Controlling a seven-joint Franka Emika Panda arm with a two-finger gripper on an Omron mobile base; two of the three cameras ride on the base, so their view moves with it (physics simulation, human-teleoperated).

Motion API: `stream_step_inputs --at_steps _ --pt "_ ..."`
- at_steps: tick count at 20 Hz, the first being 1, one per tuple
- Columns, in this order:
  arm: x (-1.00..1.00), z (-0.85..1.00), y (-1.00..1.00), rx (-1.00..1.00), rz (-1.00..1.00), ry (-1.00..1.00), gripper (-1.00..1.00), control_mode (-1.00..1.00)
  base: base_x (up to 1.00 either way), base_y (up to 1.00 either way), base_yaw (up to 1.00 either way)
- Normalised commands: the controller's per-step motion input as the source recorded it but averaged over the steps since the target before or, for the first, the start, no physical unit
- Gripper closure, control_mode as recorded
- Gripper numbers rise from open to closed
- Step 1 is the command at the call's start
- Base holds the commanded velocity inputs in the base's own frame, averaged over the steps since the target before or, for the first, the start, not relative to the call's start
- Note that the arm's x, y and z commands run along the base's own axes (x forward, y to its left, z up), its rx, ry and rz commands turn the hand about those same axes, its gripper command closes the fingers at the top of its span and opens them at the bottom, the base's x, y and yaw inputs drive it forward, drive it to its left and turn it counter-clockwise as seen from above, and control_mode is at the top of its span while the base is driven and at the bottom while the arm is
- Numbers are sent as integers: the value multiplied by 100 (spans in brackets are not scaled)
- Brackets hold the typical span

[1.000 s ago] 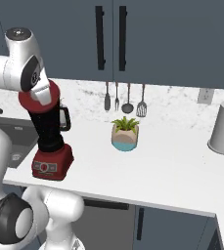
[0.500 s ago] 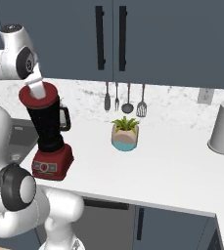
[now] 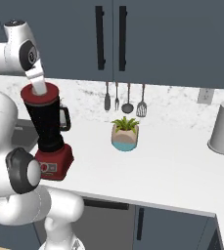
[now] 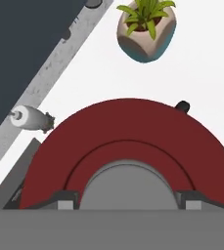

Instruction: Close the lid blender by securely placing the lid on top.

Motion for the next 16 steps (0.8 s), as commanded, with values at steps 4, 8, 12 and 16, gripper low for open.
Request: stream_step_inputs --at_steps 4,8,12,16 --pt "6 -4 16 0 0 -21 100 -100 0 0 0" --pt "23 0 16 0 0 -19 100 -100 0 0 0" --pt "30 0 11 0 1 -7 100 -100 0 0 0" --pt "42 8 12 0 0 1 100 -100 0 0 0"
